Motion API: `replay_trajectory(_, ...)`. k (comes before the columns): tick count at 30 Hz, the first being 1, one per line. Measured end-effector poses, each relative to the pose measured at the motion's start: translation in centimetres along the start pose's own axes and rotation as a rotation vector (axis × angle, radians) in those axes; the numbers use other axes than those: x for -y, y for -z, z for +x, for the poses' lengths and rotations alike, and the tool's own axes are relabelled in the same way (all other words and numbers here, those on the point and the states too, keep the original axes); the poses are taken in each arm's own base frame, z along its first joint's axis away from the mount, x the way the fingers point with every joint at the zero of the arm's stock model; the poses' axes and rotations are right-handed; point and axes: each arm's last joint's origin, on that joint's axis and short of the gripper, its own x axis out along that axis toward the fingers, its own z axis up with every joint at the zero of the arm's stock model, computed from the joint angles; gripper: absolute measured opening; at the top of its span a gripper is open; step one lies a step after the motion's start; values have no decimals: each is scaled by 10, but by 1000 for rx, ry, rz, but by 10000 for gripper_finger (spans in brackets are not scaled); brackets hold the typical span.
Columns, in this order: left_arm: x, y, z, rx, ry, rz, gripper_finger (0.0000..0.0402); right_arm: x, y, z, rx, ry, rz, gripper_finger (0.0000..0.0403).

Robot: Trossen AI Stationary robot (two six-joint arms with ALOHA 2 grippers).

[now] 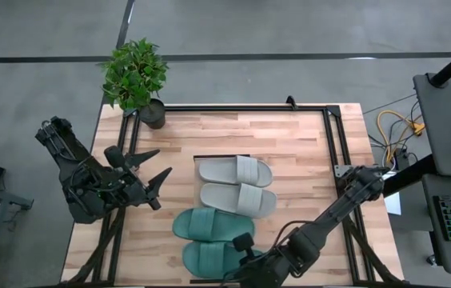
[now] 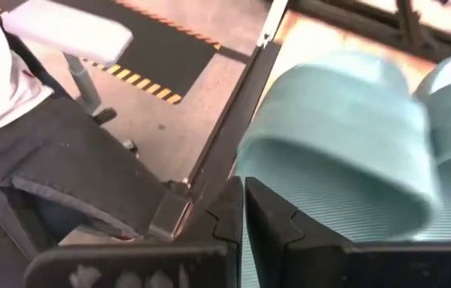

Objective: Pick and place slides into the shelf
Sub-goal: Return to Home Position

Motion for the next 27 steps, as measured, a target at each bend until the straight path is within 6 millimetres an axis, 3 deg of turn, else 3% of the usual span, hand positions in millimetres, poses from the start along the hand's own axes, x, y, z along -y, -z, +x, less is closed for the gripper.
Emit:
replay_trajectory(4,0,0,0,1,1,-7,262,-1,-10,-16,49,55,-18,9)
replay_trajectory(7,2,-1,0,37,66,-73,262,-3,-16,-31,131,265,33,9)
replay_trajectory(10,5,-2,-1,128,245,-142,262,-5,-17,-52,211,503,65,9)
replay_trajectory(13,8,-3,-2,161,324,-173,262,-13,-14,-65,252,600,35,9)
replay_trajectory(19,11,0,-2,151,324,-182,262,-38,3,-79,250,515,-29,8)
replay_trajectory(22,12,1,-2,149,324,-179,262,-54,19,-80,196,309,-141,8)
replay_trajectory(25,15,3,-2,147,325,-174,262,-77,40,-66,170,32,-309,8)
replay_trajectory(27,17,4,-2,146,325,-182,262,-87,51,-61,202,-40,-329,8)
